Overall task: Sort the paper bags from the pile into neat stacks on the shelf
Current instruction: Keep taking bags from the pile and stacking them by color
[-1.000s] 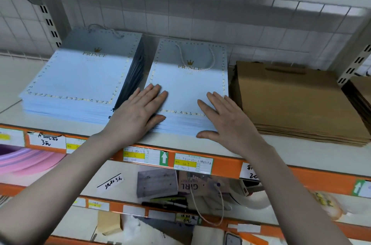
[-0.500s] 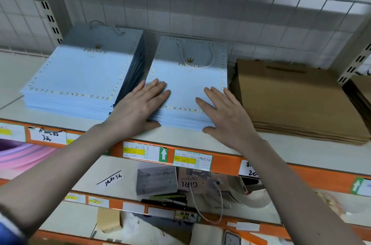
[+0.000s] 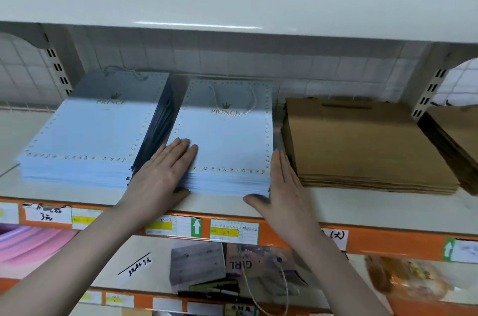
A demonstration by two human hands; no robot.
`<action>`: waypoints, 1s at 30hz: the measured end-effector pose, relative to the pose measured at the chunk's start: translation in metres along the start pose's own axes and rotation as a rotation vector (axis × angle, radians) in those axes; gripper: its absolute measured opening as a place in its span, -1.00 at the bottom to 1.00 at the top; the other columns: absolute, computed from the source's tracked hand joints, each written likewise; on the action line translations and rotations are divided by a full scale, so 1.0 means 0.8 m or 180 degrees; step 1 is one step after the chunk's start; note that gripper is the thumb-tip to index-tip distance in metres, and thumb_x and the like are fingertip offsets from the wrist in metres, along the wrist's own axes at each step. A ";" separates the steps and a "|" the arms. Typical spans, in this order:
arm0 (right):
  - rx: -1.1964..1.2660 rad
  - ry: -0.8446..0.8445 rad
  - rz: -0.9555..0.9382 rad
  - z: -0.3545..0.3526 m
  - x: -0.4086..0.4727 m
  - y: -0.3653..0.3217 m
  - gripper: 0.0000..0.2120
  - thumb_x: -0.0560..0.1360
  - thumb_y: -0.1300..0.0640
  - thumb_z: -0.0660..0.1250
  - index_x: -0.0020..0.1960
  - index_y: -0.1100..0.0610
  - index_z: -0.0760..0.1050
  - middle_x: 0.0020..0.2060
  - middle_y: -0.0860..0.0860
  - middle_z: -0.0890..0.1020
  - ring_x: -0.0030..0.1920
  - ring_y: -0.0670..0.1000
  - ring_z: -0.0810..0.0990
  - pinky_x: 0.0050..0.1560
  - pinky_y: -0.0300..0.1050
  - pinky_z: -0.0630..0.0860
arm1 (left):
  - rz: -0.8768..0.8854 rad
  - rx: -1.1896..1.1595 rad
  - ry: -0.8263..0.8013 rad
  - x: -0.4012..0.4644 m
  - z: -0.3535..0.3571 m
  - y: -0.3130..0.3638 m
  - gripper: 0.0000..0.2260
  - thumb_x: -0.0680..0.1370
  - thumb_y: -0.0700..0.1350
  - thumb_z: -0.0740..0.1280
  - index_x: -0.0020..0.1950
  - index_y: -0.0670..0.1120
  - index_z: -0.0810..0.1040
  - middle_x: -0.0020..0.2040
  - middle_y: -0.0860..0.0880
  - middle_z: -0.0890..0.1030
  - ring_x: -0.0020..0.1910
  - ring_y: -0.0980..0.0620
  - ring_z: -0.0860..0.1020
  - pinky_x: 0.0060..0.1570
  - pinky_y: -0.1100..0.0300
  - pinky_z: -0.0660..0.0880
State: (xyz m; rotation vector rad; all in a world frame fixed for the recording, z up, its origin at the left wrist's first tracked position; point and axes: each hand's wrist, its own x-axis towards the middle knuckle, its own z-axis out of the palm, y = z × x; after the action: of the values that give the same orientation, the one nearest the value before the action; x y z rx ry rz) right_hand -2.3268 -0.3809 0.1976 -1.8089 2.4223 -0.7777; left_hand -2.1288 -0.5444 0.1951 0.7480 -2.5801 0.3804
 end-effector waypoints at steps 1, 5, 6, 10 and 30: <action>0.0182 -0.0032 0.0058 0.001 -0.002 0.001 -0.04 0.49 -0.22 0.25 0.51 0.14 -0.35 0.53 0.00 -0.21 0.51 -0.07 -0.22 0.39 -0.25 -0.24 | -0.0044 0.0011 -0.0028 -0.001 0.000 0.001 -0.14 0.17 -0.12 0.63 0.41 -0.22 0.37 0.37 -0.23 0.41 0.35 -0.20 0.39 0.37 -0.01 0.25; 0.0649 -0.0139 0.0234 0.000 -0.009 0.005 -0.02 0.44 -0.25 0.29 0.53 0.07 -0.29 0.53 -0.06 -0.16 0.52 -0.06 -0.08 0.47 -0.11 0.03 | -0.0169 0.0010 -0.0107 -0.006 -0.003 0.007 -0.13 0.20 -0.16 0.60 0.45 -0.21 0.31 0.41 -0.22 0.36 0.39 -0.18 0.33 0.38 0.01 0.18; 0.0688 -0.0148 0.0232 -0.001 -0.010 0.006 -0.02 0.44 -0.26 0.29 0.54 0.06 -0.29 0.53 -0.06 -0.16 0.52 -0.06 -0.06 0.48 -0.08 0.10 | -0.0197 -0.0008 -0.0124 -0.007 -0.005 0.010 -0.12 0.22 -0.16 0.60 0.46 -0.20 0.29 0.43 -0.21 0.34 0.41 -0.17 0.30 0.39 0.01 0.17; 0.0943 -0.0192 0.0181 -0.004 -0.008 0.008 -0.02 0.43 -0.25 0.31 0.54 0.05 -0.24 0.53 -0.07 -0.12 0.52 -0.04 -0.01 0.47 -0.01 0.15 | -0.0179 -0.0106 -0.0215 -0.004 -0.008 0.028 -0.12 0.28 -0.08 0.57 0.49 -0.16 0.21 0.46 -0.19 0.29 0.45 -0.14 0.23 0.41 0.03 0.09; 0.1734 -0.0658 0.0002 -0.015 -0.017 0.029 -0.06 0.46 -0.10 0.36 0.54 0.11 -0.23 0.54 -0.01 -0.05 0.51 -0.05 -0.01 0.40 -0.26 0.02 | -0.0994 -0.0027 -0.0453 -0.018 -0.032 0.055 -0.01 0.37 0.51 0.01 0.46 -0.29 0.24 0.44 -0.25 0.29 0.45 -0.19 0.22 0.40 -0.01 0.17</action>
State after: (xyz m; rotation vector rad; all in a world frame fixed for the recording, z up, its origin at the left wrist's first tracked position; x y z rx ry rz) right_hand -2.3468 -0.3595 0.1956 -1.5768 1.8448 -1.0594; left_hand -2.1344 -0.4924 0.2044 1.1918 -2.5323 0.2248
